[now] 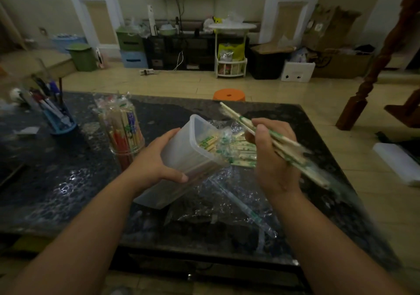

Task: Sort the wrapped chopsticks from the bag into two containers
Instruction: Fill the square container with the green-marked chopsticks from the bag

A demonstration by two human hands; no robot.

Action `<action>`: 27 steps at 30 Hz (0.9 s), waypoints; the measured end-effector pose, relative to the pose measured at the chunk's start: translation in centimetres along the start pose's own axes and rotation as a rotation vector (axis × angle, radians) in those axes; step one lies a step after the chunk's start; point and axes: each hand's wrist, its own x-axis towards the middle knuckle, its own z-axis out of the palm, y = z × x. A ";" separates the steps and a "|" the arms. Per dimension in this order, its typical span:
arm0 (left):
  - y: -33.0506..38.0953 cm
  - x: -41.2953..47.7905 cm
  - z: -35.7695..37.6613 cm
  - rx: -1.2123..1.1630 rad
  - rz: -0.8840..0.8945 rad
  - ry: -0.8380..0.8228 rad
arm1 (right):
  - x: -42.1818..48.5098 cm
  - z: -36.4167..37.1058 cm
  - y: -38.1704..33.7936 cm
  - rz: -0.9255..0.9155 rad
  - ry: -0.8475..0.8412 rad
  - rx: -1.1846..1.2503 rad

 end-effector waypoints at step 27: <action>0.0 0.2 0.3 -0.005 -0.038 -0.065 | 0.5 0.2 -1.6 0.611 -0.323 0.225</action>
